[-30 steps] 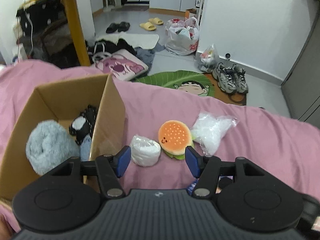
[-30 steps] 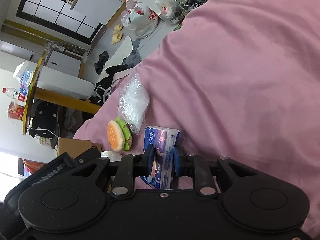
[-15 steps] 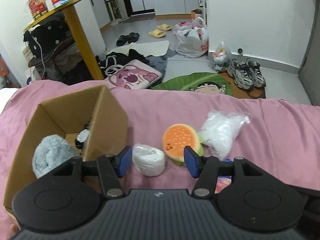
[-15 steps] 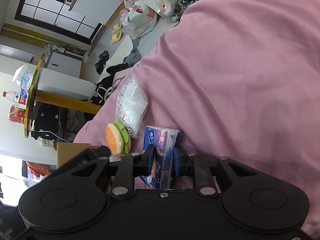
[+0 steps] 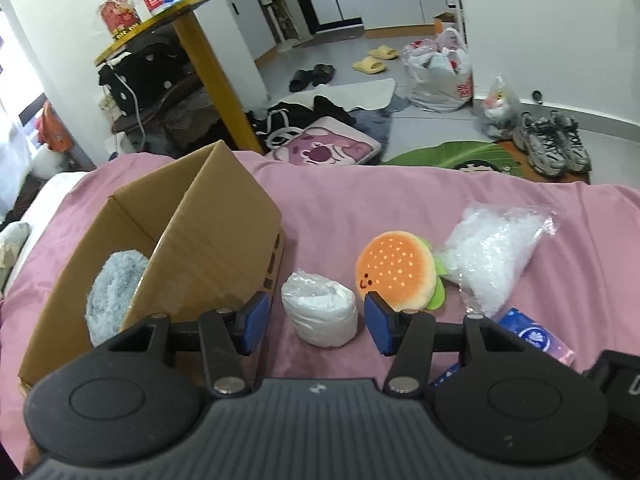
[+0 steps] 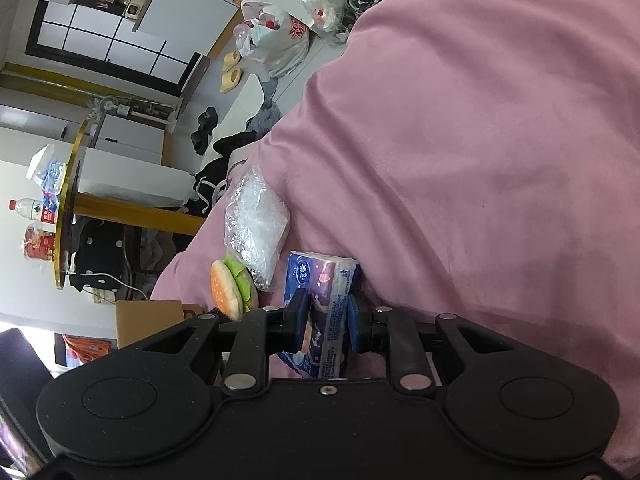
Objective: Organize soft objects
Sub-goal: 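Grasp the white rolled bundle with the left tool while the right tool holds the tissue pack, then carry the white bundle and tissue pack over the box with both tools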
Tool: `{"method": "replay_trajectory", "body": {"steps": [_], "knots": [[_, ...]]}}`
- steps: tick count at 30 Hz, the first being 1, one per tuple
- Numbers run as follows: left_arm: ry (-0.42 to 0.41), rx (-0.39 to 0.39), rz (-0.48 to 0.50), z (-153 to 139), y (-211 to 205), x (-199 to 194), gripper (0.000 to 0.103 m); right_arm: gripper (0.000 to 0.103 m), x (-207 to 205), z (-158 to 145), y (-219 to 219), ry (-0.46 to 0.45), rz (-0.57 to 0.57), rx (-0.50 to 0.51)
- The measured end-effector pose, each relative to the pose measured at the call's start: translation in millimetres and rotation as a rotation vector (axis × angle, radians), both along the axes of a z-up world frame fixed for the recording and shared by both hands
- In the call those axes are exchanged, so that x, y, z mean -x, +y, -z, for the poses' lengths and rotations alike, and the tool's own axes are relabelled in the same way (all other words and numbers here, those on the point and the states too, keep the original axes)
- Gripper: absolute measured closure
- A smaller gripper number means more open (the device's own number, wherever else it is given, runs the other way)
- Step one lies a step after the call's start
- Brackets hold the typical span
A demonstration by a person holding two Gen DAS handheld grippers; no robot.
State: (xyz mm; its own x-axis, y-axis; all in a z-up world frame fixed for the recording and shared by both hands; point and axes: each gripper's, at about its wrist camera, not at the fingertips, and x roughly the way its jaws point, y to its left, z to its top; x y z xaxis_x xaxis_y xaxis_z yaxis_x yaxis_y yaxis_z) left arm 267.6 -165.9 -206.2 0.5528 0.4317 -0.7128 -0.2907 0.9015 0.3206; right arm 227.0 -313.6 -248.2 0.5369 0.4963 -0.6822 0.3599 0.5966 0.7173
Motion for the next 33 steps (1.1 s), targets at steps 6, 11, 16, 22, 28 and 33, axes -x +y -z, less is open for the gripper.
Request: {"method": "replay_trajectory", "body": {"steps": [6, 11, 16, 22, 28, 33], "knots": [[0.005, 0.021, -0.027, 4, 8, -3, 0.065, 0.082, 0, 2, -4, 0.001, -0.003, -0.019], [-0.027, 0.004, -0.005, -3, 4, 6, 0.065, 0.082, 2, 0, -6, -0.002, -0.005, -0.014], [-0.015, 0.042, 0.024, -7, 3, 14, 0.065, 0.082, 6, -8, -8, -0.012, -0.004, 0.021], [-0.015, 0.1, 0.056, -19, 4, 25, 0.065, 0.082, 13, -20, -7, -0.029, 0.004, 0.073], [-0.024, 0.152, 0.092, -36, 5, 43, 0.065, 0.082, 23, -34, -4, -0.056, 0.016, 0.127], [-0.034, 0.185, 0.116, -49, 12, 55, 0.065, 0.082, 35, -47, -4, -0.086, 0.042, 0.145]]}}
